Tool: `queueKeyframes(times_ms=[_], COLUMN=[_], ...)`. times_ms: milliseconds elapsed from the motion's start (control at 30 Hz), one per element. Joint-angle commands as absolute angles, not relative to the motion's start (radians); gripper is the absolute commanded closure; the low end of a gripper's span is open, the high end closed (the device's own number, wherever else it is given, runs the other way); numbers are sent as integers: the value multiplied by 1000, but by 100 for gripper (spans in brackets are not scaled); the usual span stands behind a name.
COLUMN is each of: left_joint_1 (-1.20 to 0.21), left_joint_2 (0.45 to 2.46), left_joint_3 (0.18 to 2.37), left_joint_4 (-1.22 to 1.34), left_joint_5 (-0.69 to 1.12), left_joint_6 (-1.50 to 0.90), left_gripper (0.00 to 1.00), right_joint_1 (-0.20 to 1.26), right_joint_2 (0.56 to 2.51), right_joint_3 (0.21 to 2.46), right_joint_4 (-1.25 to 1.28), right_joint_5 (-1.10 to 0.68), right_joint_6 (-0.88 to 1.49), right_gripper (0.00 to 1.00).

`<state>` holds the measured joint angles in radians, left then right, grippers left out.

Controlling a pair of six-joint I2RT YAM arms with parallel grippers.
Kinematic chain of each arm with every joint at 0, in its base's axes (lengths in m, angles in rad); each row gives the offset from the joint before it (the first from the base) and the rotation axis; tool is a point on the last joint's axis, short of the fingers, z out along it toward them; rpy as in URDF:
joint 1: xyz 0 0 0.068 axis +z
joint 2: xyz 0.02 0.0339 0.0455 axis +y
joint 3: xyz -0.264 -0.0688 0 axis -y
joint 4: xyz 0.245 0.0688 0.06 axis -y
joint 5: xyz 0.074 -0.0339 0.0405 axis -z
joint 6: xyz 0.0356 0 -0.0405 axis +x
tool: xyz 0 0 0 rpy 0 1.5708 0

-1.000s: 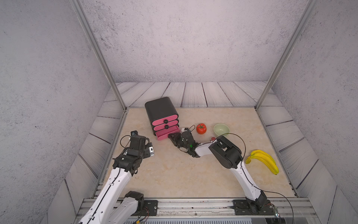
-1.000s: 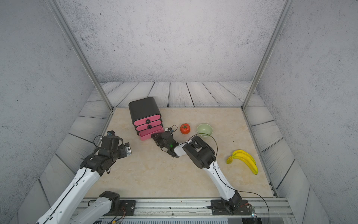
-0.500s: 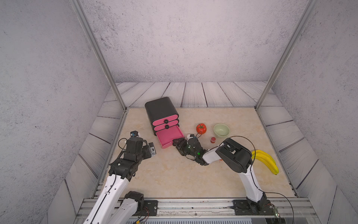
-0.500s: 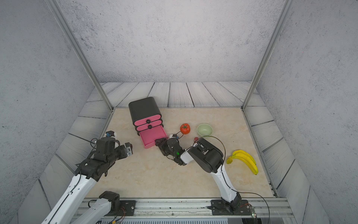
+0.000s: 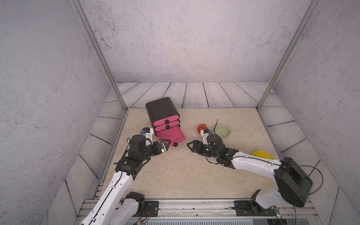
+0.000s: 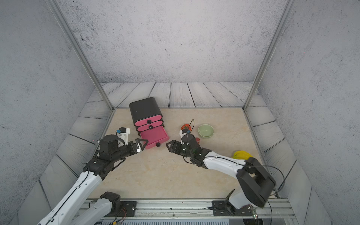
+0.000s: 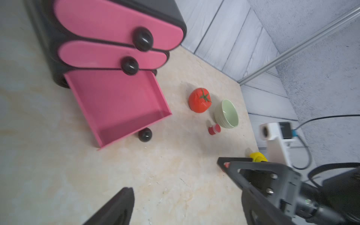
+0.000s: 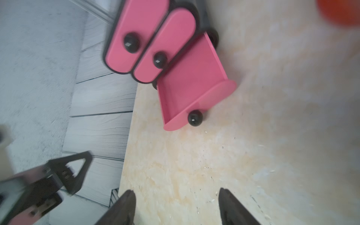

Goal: Put the paint cans in the drawer according to color
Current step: Pick up the paint can at the center of the board.

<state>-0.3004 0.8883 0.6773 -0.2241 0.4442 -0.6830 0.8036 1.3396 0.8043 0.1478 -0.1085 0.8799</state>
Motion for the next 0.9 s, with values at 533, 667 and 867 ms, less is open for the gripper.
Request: queueKeyframes(times_ms=[533,667,867], left_joint_1=[-822,-845,-858], left_joint_2=[1788,1929,2072], left_joint_3=[1378,1517,1623], left_joint_4=[-527,-502,-379], left_joint_5=[124,76,142], left_joint_6=[-383,-302,-257], left_gripper=[12,11,11], right_joint_1=[528,526,523], right_joint_2=[390,358,347], right_joint_3=[502,478,497], right_joint_4=[-547,-558,-597], right_joint_5=[436,426,451], right_joint_6=[744,760,719], right_gripper=[30,30,30])
